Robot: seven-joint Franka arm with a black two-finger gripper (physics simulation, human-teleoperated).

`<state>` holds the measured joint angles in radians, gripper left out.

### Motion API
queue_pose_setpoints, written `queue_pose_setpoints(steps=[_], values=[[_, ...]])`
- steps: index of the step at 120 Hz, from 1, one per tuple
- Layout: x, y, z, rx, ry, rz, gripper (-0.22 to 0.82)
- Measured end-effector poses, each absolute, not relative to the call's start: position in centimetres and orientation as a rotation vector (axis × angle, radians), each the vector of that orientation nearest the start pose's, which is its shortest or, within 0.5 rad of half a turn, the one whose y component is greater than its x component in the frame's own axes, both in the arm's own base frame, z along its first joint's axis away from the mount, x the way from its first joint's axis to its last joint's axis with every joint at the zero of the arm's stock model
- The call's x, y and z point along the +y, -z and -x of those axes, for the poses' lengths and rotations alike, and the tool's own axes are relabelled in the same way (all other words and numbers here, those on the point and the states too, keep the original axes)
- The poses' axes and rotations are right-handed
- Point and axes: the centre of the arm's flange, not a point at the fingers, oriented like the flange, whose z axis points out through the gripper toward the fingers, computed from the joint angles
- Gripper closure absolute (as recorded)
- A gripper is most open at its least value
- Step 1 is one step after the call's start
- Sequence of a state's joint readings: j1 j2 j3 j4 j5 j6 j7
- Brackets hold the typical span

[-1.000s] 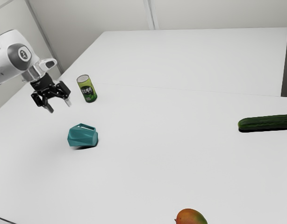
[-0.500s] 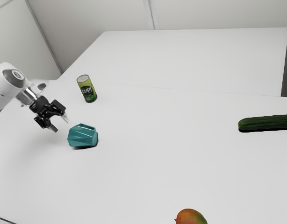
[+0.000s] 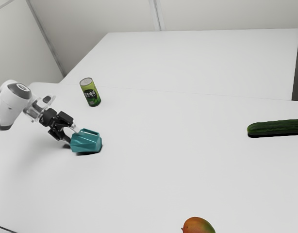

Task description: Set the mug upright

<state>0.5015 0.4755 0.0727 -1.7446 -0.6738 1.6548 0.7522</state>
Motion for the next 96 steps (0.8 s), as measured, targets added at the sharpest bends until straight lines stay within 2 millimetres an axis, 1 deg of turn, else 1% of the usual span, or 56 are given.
queue_pose_setpoints(steps=[25,37,82,96], values=[[26.5,-28.7,-54.2,0.04,0.035,-2.287,0.0],[26.1,-28.4,-54.1,0.022,0.029,-2.268,0.05],[25.1,-28.1,-54.2,-0.031,-0.001,-2.23,0.51],[25.0,-28.1,-54.3,-0.036,-0.014,-2.222,0.61]])
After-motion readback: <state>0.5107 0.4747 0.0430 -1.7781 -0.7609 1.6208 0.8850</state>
